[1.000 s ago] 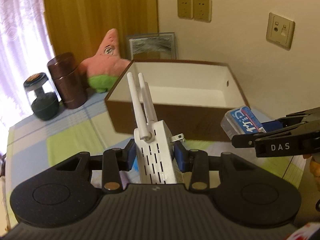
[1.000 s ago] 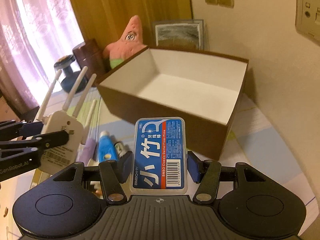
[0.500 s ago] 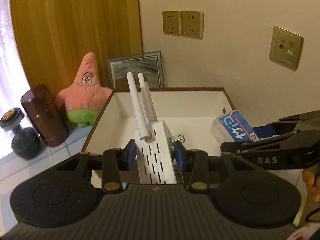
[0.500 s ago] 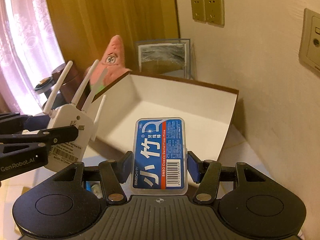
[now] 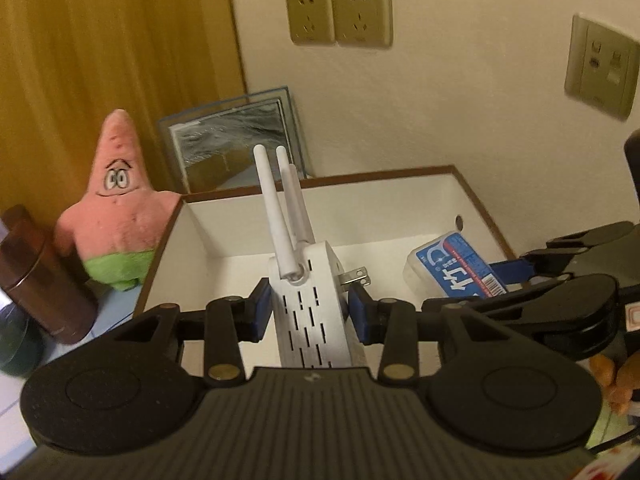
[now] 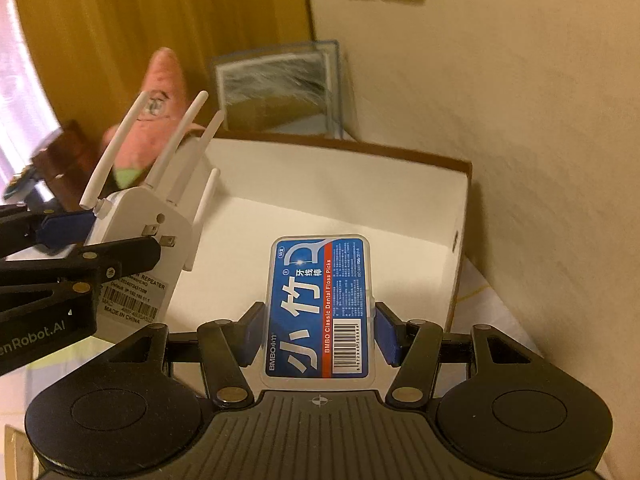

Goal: Organize rigid objects
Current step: 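Lift router with left tool while right tool carries floss box, both toward brown box, then open both grippers to drop router and floss box into brown box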

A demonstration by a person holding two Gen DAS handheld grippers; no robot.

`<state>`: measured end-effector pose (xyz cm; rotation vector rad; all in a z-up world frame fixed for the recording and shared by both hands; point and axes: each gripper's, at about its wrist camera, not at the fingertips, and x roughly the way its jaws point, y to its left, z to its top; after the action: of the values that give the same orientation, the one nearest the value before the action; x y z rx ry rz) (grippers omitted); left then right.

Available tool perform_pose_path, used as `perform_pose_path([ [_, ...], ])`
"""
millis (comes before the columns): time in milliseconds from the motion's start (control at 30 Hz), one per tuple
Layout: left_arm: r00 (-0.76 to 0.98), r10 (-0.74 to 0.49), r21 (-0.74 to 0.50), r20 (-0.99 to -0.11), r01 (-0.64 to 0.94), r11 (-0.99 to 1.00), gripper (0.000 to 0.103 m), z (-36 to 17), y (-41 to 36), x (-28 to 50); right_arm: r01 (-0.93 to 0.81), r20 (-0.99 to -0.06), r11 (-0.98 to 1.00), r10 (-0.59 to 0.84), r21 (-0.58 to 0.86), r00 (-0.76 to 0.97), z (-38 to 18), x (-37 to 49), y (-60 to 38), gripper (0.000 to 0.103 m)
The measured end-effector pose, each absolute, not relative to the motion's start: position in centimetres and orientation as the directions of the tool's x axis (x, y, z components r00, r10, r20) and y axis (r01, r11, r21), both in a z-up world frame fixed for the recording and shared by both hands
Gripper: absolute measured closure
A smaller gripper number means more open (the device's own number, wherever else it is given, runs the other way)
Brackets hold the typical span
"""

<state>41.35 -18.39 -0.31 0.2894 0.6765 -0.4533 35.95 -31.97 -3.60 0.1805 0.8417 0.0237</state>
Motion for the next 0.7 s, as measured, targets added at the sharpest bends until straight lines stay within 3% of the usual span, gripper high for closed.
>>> perform_pose_path([
  [567,0.519,-0.351,0.052,-0.779,0.612,0.789,0.069,-6.3,-18.6,47.0,0.14,-0.822,0.99,-0.069,0.013,0.565,-6.2,39.6,-30.2,0.049],
  [700,0.518,-0.337,0.043,-0.786,0.59,0.806,0.064,-6.3,-18.3,47.1,0.109,-0.822,0.994,-0.049,0.016,0.567,-6.3,39.4,-30.0,0.043],
])
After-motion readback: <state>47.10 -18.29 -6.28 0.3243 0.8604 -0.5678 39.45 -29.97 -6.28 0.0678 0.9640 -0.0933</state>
